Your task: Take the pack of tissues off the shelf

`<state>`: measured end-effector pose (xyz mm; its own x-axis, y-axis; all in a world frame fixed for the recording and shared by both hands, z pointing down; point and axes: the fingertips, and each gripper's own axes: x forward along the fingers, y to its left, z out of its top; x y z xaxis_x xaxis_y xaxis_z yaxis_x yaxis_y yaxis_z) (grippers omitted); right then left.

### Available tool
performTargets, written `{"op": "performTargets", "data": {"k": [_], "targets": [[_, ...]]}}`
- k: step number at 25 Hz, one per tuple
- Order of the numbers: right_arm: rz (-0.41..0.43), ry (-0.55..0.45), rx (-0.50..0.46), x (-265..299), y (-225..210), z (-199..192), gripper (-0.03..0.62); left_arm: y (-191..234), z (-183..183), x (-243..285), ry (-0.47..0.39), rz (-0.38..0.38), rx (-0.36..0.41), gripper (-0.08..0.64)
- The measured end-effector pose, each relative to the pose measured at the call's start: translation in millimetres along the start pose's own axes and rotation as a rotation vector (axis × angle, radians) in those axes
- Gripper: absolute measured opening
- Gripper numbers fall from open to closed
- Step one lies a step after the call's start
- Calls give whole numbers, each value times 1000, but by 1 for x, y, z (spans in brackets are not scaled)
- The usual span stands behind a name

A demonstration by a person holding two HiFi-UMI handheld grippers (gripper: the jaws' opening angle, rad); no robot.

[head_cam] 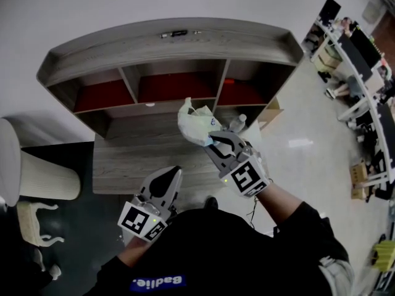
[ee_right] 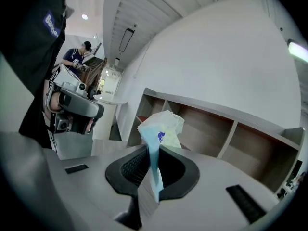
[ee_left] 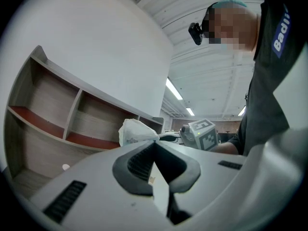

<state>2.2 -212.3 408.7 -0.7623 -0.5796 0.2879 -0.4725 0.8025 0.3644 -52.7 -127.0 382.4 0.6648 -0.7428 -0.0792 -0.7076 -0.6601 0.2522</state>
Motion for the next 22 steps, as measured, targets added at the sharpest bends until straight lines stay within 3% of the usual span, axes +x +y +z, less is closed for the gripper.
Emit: {"op": "performTargets", "data": {"k": [10,22], "targets": [[83,-100,185,-17,28,21,60,-1,0,3,1,-2,-4,2],[96,-123,229,-31,42,28,60,-5,6,1,-8,-3,-6,2]]}}
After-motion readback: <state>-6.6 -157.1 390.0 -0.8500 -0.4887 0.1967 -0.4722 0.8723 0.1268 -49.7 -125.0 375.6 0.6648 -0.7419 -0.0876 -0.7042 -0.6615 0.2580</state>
